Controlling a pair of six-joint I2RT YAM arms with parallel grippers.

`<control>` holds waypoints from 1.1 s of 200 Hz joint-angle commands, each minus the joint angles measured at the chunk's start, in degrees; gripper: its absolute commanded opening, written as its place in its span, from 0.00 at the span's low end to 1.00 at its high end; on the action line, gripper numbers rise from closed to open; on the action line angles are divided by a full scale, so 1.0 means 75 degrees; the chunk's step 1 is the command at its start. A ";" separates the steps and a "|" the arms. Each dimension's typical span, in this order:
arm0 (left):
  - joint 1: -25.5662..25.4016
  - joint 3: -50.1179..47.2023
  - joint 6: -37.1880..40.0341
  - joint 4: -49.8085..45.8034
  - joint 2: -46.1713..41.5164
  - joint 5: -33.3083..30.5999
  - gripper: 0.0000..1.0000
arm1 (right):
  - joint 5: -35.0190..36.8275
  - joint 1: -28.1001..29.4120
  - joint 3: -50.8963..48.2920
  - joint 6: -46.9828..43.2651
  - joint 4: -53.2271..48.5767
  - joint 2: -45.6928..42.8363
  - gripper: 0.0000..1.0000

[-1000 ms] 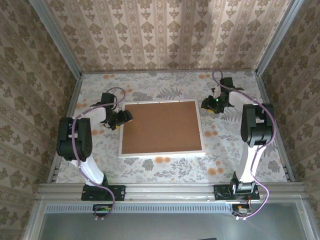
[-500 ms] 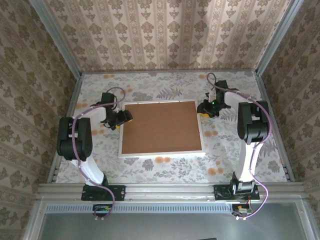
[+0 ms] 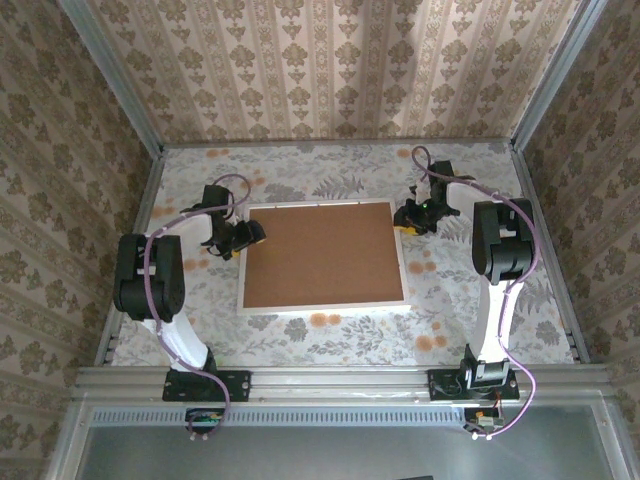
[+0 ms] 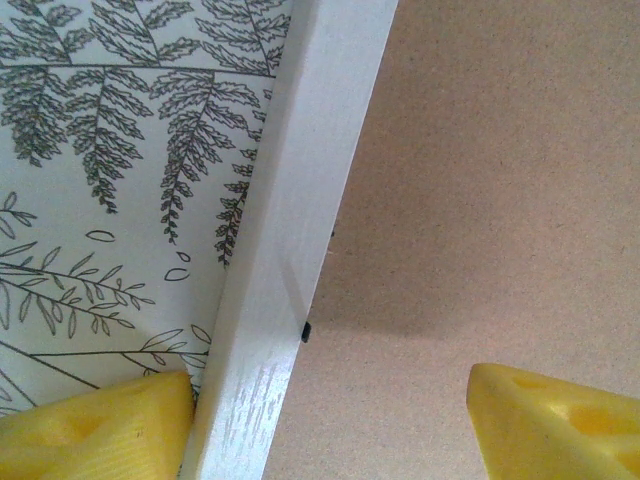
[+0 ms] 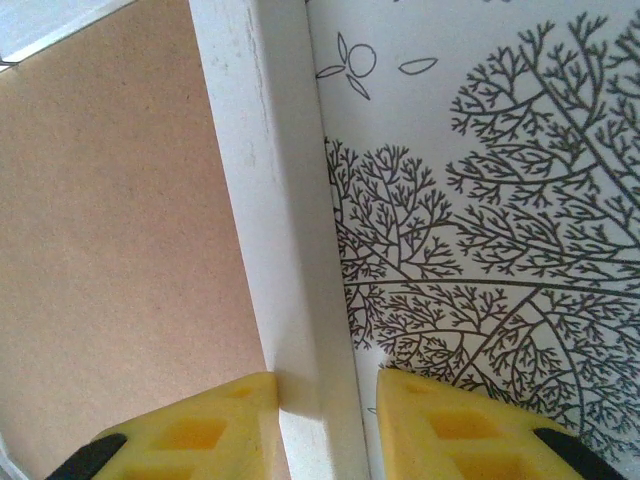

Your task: Put the photo into the frame

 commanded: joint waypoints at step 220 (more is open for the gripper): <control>-0.0447 0.0328 0.0296 0.0589 0.0319 0.0342 0.73 | 0.2837 0.1470 0.1455 -0.0534 -0.1830 0.0678 0.38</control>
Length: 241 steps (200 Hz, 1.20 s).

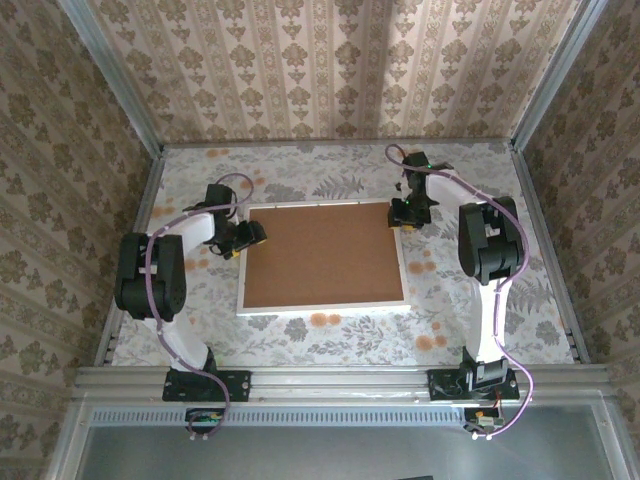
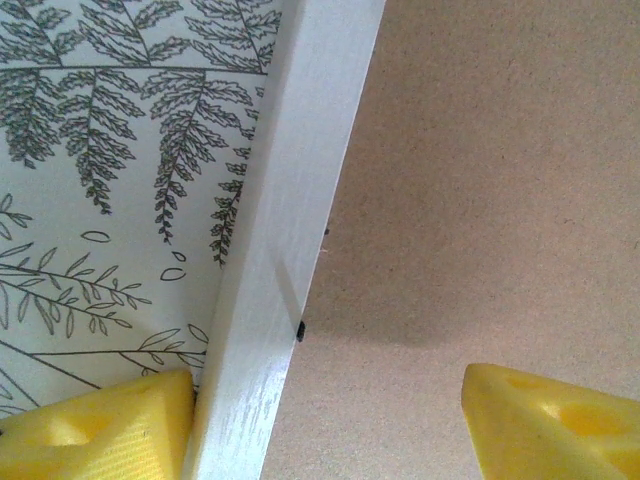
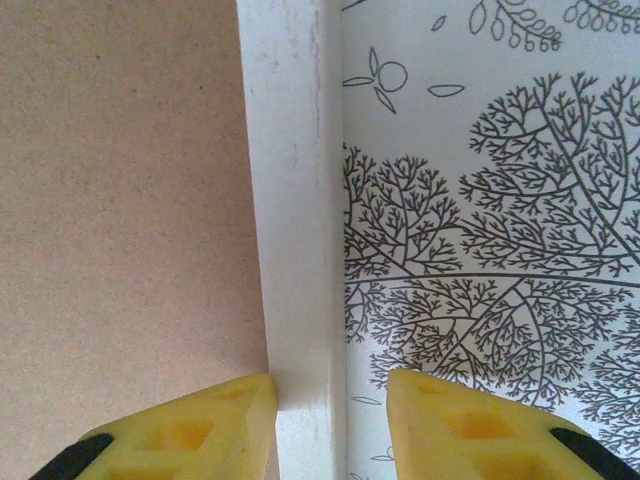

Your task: Put the photo into the frame

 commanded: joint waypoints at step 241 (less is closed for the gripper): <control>-0.0311 0.0388 0.0423 0.0355 0.0103 0.0160 0.73 | 0.1805 0.1269 0.0903 -0.0778 -0.1000 -0.0228 0.51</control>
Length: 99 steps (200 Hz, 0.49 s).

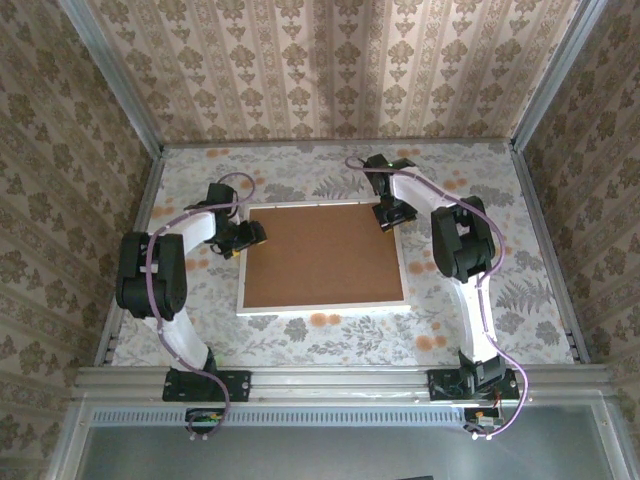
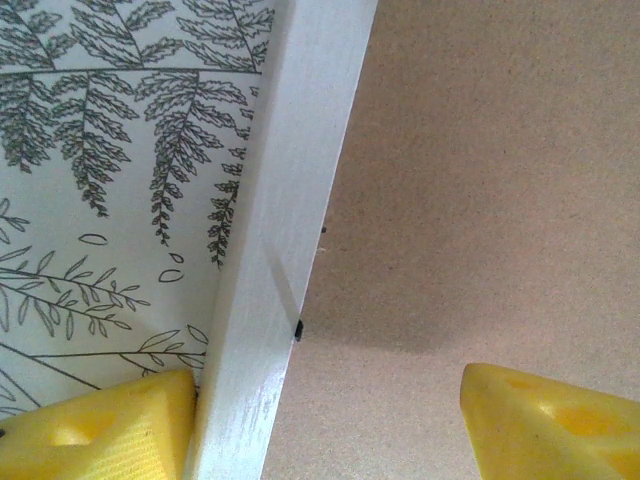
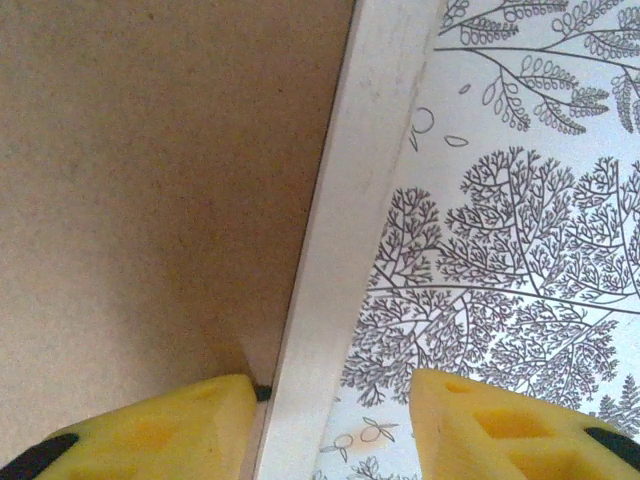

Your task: Put the photo into the frame

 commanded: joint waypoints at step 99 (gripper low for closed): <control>-0.0242 0.0187 0.0323 0.0411 -0.0003 0.0044 0.74 | -0.4413 -0.1518 -0.5211 0.1121 0.1743 -0.3866 0.44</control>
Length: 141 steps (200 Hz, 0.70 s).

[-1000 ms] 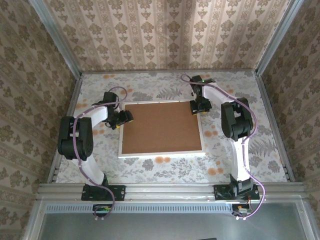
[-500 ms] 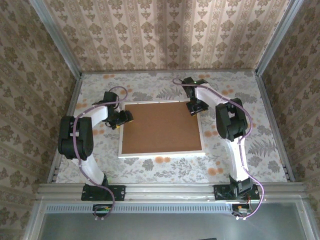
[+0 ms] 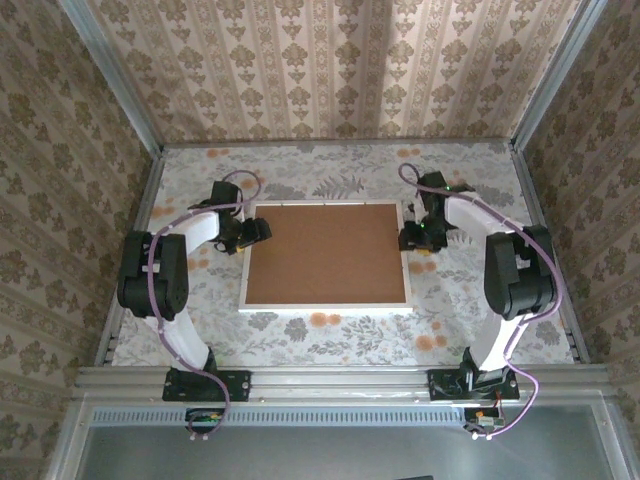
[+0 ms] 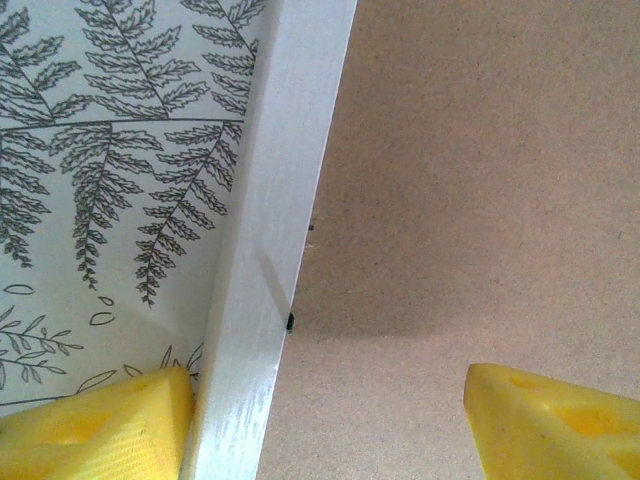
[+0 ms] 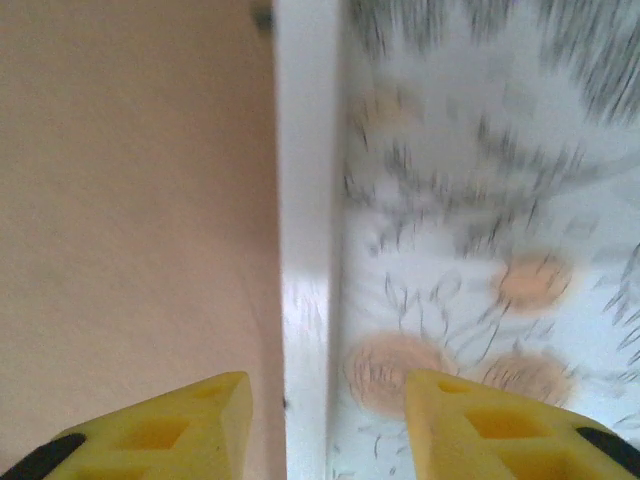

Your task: Put the photo into the frame

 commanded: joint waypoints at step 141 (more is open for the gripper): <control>-0.0049 0.0121 0.0159 0.0094 0.0044 0.0117 0.72 | -0.0421 -0.0145 -0.0748 0.0159 0.0229 0.0125 0.34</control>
